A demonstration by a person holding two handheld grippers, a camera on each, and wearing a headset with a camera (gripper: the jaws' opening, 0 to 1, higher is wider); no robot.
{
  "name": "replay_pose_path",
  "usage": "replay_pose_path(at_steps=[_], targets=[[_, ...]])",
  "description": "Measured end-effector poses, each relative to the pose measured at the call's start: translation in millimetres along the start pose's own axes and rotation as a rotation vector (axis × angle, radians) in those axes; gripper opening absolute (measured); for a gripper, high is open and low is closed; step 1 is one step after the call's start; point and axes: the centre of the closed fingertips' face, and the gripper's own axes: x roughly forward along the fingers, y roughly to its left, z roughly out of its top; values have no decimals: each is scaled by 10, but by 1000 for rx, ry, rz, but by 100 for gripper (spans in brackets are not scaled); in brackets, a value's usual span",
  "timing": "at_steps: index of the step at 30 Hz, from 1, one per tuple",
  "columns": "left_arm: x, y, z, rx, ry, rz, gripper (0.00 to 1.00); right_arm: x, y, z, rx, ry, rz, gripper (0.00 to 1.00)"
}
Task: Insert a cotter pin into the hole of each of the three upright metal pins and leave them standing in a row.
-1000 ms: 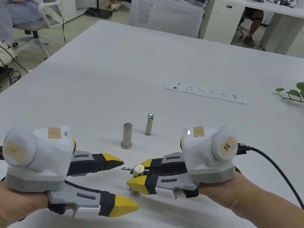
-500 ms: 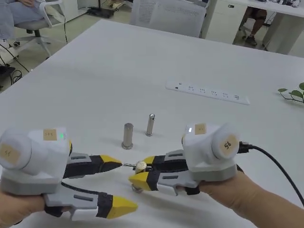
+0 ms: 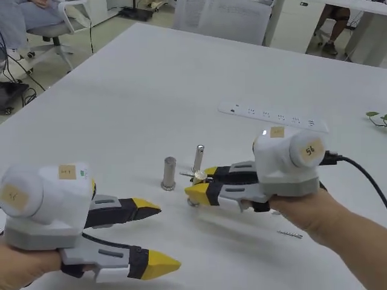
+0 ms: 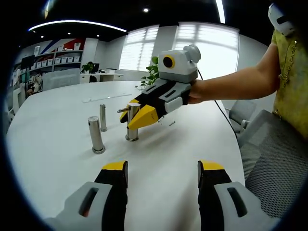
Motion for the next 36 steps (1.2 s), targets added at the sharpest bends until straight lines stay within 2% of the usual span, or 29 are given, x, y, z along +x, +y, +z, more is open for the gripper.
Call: replay_pose_path(at_steps=[6, 16, 30, 36], targets=[[-13, 15, -9, -4, 3, 8, 57, 5, -199, 13, 2, -9, -19, 12], [-23, 31, -21, -10, 12, 16, 57, 41, -303, -21, -4, -5, -20, 12], [2, 33, -8, -18, 15, 19, 56, 90, -335, -119, 10, 8, -16, 12], [-4, 32, -11, -19, 16, 20, 56, 113, -322, -162, -7, 15, -13, 12]])
